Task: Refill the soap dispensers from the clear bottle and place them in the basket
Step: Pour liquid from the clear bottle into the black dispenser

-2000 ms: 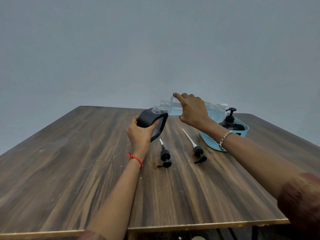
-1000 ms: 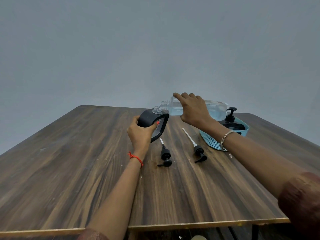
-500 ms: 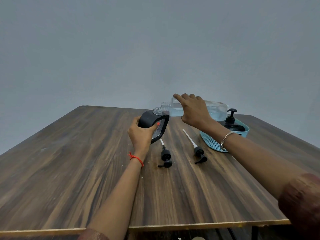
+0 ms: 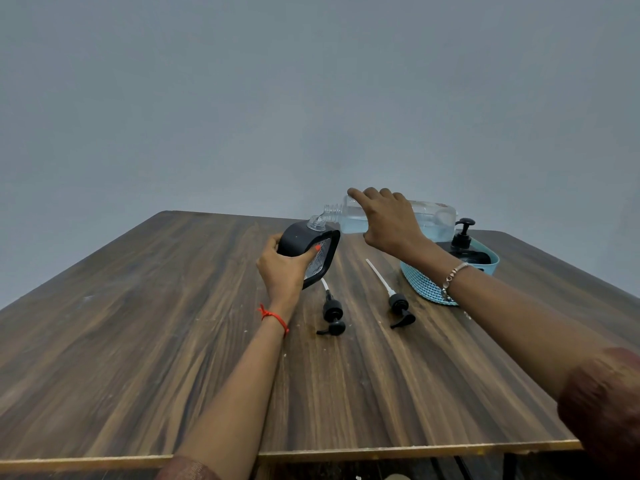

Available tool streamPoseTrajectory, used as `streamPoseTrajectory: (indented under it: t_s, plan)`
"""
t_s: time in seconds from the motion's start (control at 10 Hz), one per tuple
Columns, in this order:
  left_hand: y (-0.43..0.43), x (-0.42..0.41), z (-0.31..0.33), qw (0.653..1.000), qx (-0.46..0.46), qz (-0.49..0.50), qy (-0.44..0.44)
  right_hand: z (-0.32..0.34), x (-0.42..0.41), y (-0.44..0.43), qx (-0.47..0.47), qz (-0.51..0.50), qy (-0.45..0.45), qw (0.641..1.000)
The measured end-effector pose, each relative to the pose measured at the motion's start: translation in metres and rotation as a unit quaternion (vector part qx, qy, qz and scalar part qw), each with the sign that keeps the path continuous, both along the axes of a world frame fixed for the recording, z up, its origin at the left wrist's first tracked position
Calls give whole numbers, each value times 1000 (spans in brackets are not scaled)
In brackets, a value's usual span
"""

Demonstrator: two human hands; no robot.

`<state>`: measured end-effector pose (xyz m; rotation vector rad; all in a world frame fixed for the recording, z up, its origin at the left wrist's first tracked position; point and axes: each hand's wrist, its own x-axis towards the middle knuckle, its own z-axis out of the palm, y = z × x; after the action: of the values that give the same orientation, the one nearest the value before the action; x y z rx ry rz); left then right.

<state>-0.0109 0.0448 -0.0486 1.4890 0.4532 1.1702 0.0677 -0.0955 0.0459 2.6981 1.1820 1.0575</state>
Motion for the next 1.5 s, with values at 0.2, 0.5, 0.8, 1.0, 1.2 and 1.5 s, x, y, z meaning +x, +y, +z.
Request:
streamPoseTrajectory:
  t_s: [0.2, 0.5, 0.8, 1.0, 1.2, 1.5]
  plan:
    - [0, 1, -1, 1000, 1, -9, 0, -1, 0, -1, 0, 0, -2, 1000]
    - [-1, 2, -2, 1000, -5, -9, -2, 0, 0, -2, -5, -3, -3, 1000]
    - [-2, 0, -1, 1000, 0, -16, 0, -1, 1, -2, -7, -6, -7, 1000]
    - [-3, -1, 0, 1000, -4, -14, 1, -2, 2, -2, -1, -2, -7, 1000]
    - [-3, -1, 1, 1000, -7, -18, 3, -2, 2, -2, -2, -3, -3, 1000]
    - [0, 2, -1, 999, -37, -24, -1, -1, 4, 7, 58, 11, 36, 998]
